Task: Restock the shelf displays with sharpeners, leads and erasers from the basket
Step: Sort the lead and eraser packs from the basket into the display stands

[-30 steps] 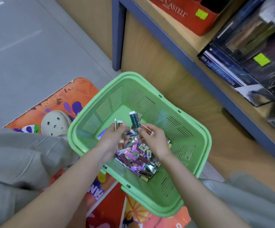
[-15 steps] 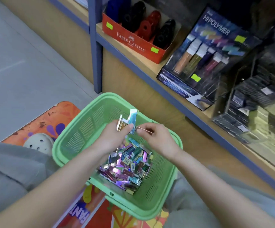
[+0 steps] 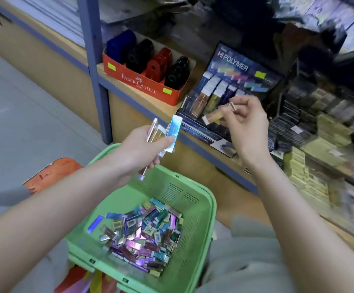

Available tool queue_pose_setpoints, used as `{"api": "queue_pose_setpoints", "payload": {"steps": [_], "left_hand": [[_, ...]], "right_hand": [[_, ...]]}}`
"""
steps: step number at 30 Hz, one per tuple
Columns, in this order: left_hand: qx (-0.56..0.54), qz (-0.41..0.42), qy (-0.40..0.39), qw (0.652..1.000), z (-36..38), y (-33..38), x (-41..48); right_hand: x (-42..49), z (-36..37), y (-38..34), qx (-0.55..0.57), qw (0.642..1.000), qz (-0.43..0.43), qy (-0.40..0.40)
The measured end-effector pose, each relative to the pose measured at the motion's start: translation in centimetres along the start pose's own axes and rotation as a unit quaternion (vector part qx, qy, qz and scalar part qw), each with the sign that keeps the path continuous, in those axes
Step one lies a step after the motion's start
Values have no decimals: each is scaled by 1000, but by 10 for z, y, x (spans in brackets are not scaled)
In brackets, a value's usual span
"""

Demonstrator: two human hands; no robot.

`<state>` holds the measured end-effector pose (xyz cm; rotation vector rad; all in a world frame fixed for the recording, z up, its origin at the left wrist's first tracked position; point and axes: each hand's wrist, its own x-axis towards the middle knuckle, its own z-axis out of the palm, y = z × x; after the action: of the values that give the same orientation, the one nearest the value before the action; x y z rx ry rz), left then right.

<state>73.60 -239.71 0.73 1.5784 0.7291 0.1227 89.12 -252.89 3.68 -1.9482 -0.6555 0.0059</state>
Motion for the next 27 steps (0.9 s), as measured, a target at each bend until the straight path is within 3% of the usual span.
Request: {"api": "queue_pose_setpoints", "payload": {"steps": [8,14,20,27], "left_hand": [[-29,-10,26,999,0,5,16],[-65,-17,7,998,6,14,25],[-73,-28,-7,997,11,19,28],[-79,-29,-7,996,12,24,30]], "right_hand": [[37,8,-1,-24,995,-57,84],[50,5,0,-92,990,-92,57],[48,5,-10,-12,998,-40,49],[50,0,-1,-164,985,-57,-6]]}}
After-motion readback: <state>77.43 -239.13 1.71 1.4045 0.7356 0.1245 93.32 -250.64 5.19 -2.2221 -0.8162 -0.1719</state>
